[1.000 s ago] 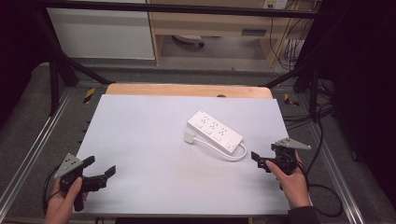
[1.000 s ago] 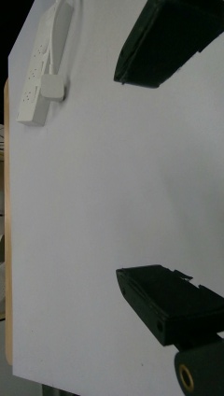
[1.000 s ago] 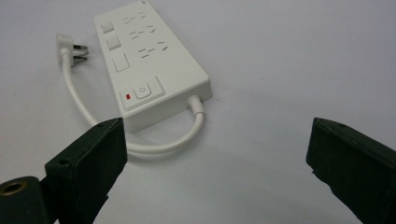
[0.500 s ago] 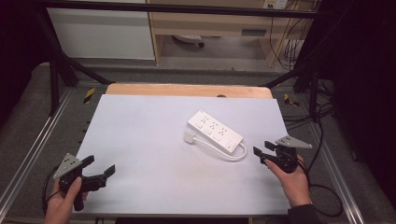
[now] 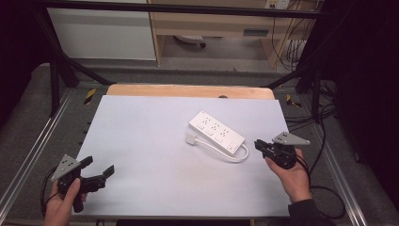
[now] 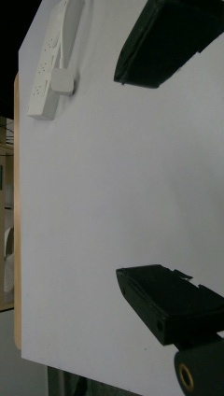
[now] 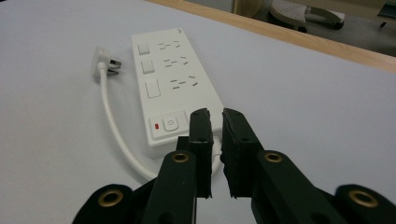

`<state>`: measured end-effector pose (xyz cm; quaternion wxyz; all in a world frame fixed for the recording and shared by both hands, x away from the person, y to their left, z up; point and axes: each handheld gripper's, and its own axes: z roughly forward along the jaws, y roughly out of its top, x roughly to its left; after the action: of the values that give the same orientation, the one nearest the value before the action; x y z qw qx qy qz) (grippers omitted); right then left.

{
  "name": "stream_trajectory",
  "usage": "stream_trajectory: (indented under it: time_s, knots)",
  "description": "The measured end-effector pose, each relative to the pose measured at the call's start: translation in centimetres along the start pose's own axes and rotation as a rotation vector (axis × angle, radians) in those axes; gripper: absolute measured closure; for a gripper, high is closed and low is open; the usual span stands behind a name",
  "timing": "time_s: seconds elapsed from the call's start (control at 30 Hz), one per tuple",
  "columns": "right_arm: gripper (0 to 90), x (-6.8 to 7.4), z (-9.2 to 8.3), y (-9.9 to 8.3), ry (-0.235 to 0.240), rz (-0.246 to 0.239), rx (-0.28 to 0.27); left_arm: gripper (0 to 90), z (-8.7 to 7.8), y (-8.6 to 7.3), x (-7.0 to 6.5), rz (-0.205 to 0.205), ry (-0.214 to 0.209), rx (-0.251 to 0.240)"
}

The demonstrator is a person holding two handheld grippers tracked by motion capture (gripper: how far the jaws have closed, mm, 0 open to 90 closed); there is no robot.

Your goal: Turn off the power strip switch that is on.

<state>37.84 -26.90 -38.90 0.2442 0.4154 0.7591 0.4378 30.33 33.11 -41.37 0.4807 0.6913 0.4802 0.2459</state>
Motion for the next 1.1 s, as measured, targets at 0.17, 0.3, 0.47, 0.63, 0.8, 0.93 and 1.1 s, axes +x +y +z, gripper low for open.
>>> stream_trajectory:
  time_s: [0.17,0.3,0.47,0.63,0.8,0.93,1.1]
  knots:
    - [85.0,-0.1,-0.1,0.3,0.000,-0.003,-0.005,6.0,0.0,0.0,0.0,0.005,-0.001,0.002]
    - [86.5,-0.2,-0.2,0.4,-0.004,-0.004,-0.005,6.0,0.0,0.0,-0.1,0.002,-0.004,0.005]
    - [88.6,-0.3,-0.3,0.9,-0.013,-0.001,-0.015,6.0,0.1,0.0,-0.1,0.001,-0.008,0.006]
    - [89.5,-0.1,-0.2,1.6,-0.010,-0.008,-0.019,5.9,0.1,-0.1,-0.1,0.004,-0.011,0.010]
    - [89.9,-0.1,-0.1,2.2,-0.007,-0.020,-0.022,6.0,0.2,-0.1,-0.2,0.006,-0.015,0.013]
    - [90.0,-0.1,0.0,2.8,-0.006,-0.022,-0.027,6.0,0.2,-0.1,-0.1,0.005,-0.016,0.014]
    - [90.0,-0.1,0.2,3.3,0.006,-0.026,-0.033,6.0,0.2,-0.1,-0.1,0.011,-0.015,0.016]
